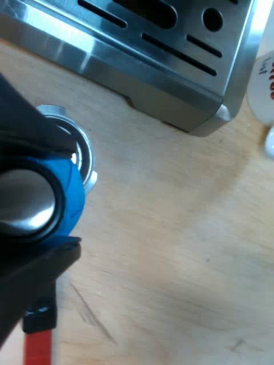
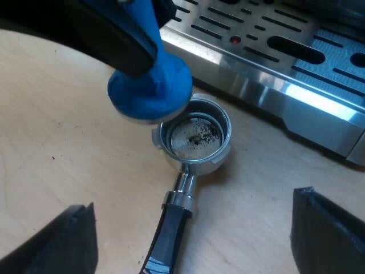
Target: Grind coffee beans and then tamp
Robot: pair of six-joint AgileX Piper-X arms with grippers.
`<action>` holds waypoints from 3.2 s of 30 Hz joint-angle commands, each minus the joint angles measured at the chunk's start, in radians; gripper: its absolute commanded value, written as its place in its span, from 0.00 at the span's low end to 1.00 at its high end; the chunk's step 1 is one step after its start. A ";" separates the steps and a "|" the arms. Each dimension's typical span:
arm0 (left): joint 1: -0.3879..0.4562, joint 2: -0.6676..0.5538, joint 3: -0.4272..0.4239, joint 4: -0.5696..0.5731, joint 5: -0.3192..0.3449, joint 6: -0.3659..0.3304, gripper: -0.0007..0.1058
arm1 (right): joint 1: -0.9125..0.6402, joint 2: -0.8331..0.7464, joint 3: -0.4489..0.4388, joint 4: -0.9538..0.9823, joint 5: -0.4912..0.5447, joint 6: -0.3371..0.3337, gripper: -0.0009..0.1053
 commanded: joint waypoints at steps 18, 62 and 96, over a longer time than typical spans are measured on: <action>-0.005 0.005 -0.009 -0.108 -0.039 0.083 0.01 | -0.002 -0.002 -0.002 -0.006 -0.001 -0.012 0.67; -0.005 0.285 0.012 -0.115 -0.031 0.083 0.01 | -0.002 -0.002 -0.002 -0.006 -0.001 -0.012 0.67; -0.005 0.164 -0.011 -0.116 -0.009 0.083 0.01 | -0.002 -0.002 -0.002 -0.006 -0.001 -0.012 0.67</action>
